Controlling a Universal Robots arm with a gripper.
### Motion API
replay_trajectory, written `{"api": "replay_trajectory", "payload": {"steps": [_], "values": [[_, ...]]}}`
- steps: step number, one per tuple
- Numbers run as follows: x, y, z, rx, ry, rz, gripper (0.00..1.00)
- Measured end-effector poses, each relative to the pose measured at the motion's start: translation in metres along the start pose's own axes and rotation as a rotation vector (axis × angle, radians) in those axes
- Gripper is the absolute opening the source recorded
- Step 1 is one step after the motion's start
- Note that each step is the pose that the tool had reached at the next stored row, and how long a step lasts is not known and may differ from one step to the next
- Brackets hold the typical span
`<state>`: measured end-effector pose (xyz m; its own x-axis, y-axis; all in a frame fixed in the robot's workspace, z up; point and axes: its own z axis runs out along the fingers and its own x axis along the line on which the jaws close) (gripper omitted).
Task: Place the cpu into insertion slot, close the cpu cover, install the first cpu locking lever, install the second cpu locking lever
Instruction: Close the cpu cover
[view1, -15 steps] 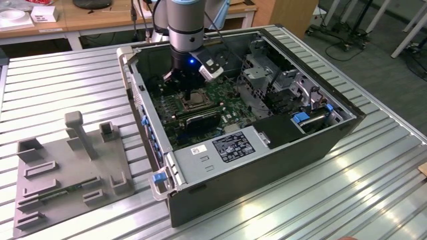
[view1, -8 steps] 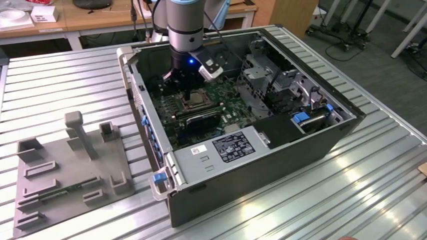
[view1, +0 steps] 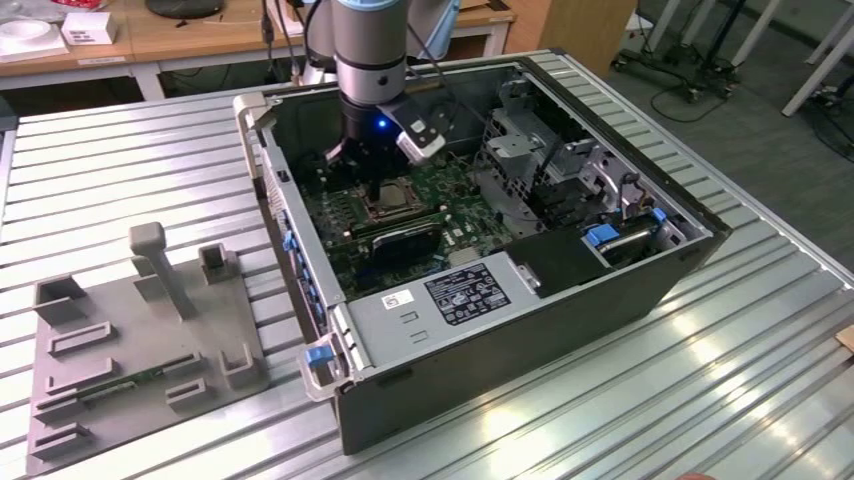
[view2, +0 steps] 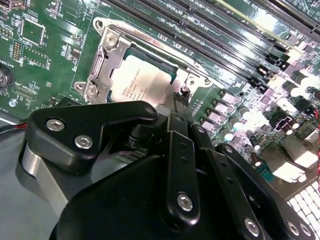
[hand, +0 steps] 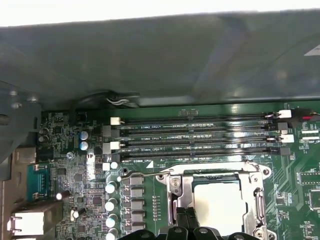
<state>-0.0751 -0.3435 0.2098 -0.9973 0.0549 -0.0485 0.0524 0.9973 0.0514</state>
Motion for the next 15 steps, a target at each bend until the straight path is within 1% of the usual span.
{"api": "replay_trajectory", "payload": {"steps": [2, 15], "values": [[0.0001, -0.0001, 0.0016, 0.0, 0.0, 0.0, 0.11], [0.0004, -0.0002, 0.0036, 0.0002, 0.0001, 0.0, 0.11]]}}
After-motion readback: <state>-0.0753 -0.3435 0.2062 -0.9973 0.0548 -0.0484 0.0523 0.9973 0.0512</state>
